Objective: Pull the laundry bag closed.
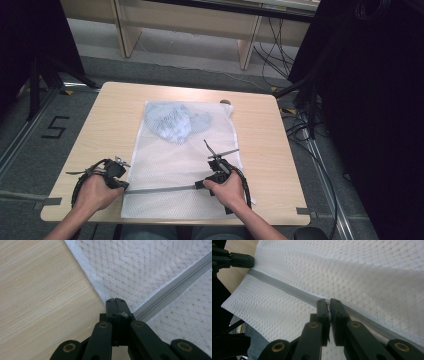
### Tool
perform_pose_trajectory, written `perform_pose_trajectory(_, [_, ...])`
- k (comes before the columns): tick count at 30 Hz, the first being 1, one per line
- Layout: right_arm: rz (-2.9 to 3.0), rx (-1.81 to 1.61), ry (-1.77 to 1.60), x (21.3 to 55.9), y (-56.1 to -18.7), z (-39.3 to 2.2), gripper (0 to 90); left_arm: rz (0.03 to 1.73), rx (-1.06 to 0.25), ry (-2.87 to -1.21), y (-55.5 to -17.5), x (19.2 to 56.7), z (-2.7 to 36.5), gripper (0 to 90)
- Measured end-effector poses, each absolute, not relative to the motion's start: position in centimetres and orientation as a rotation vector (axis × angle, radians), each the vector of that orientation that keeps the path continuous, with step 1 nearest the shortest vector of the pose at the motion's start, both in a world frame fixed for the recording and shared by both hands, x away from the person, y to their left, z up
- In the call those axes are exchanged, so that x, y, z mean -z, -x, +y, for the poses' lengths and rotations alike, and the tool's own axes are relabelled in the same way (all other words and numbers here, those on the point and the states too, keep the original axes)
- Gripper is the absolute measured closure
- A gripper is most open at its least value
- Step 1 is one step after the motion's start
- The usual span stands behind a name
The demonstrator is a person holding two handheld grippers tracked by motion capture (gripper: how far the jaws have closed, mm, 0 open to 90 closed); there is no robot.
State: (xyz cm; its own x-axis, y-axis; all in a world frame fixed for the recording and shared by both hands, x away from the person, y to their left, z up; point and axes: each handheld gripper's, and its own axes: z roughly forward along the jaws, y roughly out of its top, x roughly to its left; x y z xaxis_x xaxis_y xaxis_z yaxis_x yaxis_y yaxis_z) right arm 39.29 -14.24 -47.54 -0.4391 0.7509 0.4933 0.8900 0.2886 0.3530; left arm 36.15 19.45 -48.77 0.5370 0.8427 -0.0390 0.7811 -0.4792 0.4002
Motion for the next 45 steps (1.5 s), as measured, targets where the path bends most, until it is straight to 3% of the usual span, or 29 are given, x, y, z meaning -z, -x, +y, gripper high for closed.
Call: perform_pose_trajectory(45, [-2.326,0.869,1.555,47.4,-39.4,-16.3,87.0,1.35,-0.23,-2.393,-36.2,48.8,19.3,90.0])
